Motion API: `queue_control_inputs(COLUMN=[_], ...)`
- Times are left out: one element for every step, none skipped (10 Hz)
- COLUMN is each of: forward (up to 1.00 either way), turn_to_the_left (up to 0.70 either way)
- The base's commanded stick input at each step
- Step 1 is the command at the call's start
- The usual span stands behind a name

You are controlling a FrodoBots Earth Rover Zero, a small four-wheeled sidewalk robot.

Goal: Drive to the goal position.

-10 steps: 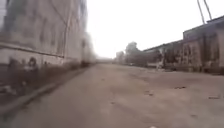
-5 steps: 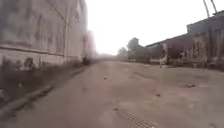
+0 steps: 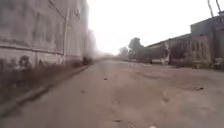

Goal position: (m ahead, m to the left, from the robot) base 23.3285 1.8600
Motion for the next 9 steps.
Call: queue_control_inputs(forward=[0.50,0.50,0.50,0.50,0.50,0.50,0.50,0.50,0.50], turn_to_the_left=[0.00,0.00,0.00,0.00,0.00,0.00,0.00,0.00,0.00])
